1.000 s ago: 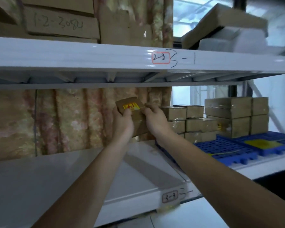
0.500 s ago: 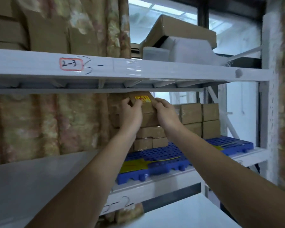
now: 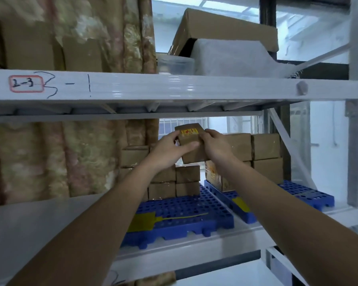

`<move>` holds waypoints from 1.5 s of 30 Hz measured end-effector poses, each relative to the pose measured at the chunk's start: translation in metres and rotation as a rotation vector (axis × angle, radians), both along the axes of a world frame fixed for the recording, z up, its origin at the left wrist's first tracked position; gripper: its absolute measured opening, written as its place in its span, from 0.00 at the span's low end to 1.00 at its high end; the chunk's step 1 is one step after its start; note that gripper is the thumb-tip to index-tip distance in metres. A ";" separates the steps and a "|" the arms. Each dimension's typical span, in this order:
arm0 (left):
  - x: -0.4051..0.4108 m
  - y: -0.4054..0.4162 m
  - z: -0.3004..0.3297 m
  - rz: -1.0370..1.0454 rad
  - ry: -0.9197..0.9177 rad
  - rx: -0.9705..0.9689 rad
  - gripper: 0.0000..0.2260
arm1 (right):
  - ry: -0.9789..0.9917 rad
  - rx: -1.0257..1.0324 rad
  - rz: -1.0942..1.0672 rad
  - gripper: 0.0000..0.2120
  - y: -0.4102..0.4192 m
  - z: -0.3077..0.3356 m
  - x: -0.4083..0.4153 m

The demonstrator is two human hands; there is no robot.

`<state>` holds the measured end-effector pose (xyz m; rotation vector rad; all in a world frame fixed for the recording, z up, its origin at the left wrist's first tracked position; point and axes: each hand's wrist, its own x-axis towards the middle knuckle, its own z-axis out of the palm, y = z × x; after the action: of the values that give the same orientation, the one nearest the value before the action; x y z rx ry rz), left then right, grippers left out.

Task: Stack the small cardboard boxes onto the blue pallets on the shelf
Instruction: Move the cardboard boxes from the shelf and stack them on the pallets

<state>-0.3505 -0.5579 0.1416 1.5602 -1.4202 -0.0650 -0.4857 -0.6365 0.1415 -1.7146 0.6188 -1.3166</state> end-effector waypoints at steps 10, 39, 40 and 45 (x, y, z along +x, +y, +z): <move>0.024 -0.026 0.015 0.229 -0.419 0.072 0.27 | 0.078 -0.008 -0.008 0.20 -0.045 0.005 0.030; 0.045 -0.071 0.001 0.539 -0.990 0.249 0.21 | 0.260 0.032 0.068 0.19 -0.096 -0.027 0.073; 0.044 -0.071 0.000 0.535 -0.986 0.242 0.21 | 0.266 0.036 0.079 0.21 -0.095 -0.027 0.073; 0.046 -0.054 0.004 0.490 -0.840 0.068 0.25 | 0.229 0.077 0.104 0.32 -0.097 -0.022 0.071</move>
<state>-0.3045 -0.6123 0.1460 2.0657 -1.5892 0.9378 -0.4150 -0.7339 0.1196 -1.8225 0.6910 -1.0195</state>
